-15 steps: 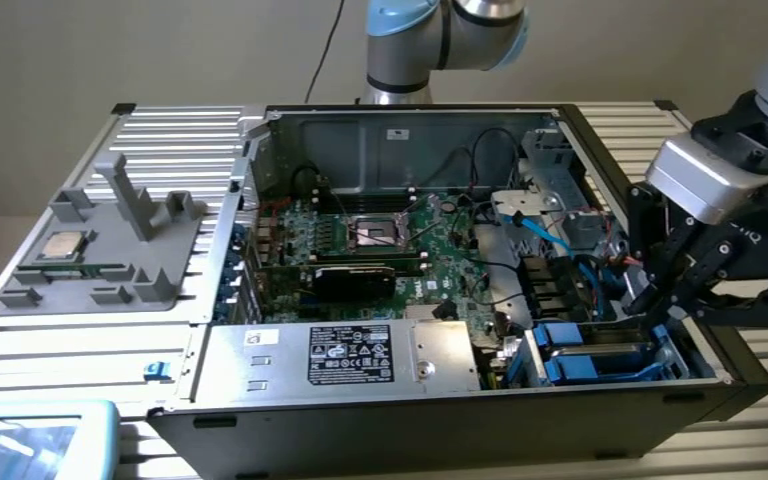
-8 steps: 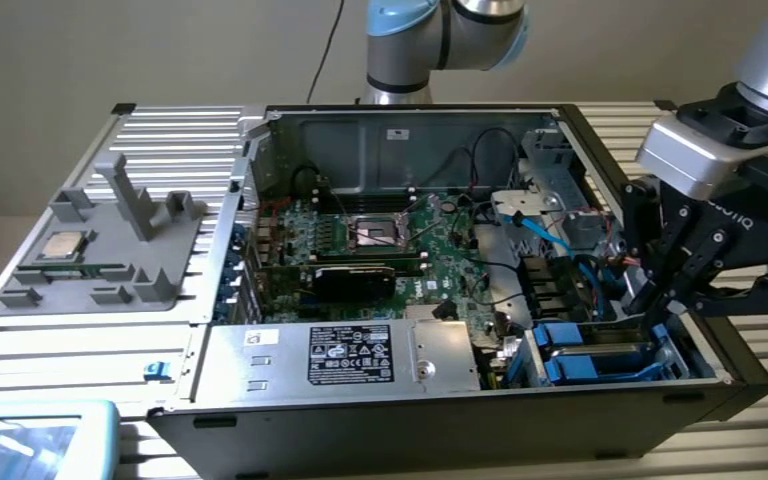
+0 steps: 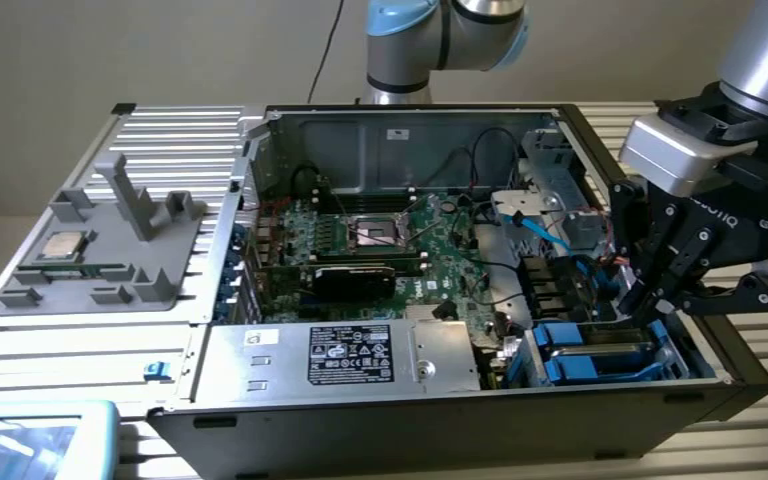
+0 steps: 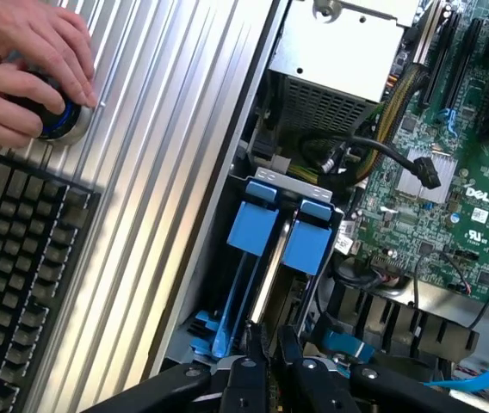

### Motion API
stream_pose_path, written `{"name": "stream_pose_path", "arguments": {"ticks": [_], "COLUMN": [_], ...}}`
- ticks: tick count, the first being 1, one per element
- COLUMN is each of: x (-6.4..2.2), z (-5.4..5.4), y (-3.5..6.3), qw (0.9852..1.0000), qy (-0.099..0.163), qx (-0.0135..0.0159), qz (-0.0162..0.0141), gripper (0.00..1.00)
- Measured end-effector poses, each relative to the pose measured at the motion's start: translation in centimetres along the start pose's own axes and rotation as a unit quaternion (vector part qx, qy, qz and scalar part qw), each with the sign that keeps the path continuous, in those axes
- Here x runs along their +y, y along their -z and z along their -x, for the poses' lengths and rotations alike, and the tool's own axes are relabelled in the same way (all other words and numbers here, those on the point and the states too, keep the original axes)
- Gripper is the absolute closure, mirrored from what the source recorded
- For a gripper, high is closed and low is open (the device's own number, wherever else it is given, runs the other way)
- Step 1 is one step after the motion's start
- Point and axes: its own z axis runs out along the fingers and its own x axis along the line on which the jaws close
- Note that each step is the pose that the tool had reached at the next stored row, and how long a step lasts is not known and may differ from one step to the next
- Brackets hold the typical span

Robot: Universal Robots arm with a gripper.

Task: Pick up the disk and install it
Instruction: 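Insert the first disk wire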

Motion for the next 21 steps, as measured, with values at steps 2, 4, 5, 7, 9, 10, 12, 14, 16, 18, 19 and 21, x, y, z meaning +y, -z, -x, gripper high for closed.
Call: {"name": "stream_pose_path", "arguments": {"ticks": [2, 4, 5, 7, 9, 10, 12, 14, 16, 18, 19, 21], "x": [0.01, -0.06, -0.08, -0.08, -0.07, -0.08, -0.08, -0.08, -0.08, -0.08, -0.08, -0.08], "z": [0.14, 0.34, 0.4, 0.4, 0.4, 0.4, 0.4, 0.4, 0.4, 0.4, 0.4, 0.4], "y": [0.01, 0.04, 0.04, 0.04, 0.04, 0.04, 0.03, 0.03, 0.04, 0.04, 0.03, 0.03], "qw": [1.0, 1.0, 1.0, 1.0, 1.0, 1.0, 1.0, 1.0, 1.0, 1.0, 1.0, 1.0], "qy": [0.0, 0.0, 0.0, 0.0, 0.0, 0.0, 0.0, 0.0, 0.0, 0.0, 0.0, 0.0], "qx": [0.0018, 0.0038, 0.0043, 0.0042, 0.0042, 0.0042, 0.0042, 0.0042, 0.0042, 0.0042, 0.0042, 0.0042], "qz": [0.0006, 0.0012, 0.0014, 0.0015, 0.0015, 0.0015, 0.0015, 0.0015, 0.0015, 0.0015, 0.0015, 0.0015], "gripper": [0.84, 0.84, 0.84, 0.84, 0.84, 0.84, 0.84, 0.84, 0.84, 0.84, 0.84, 0.84]}}
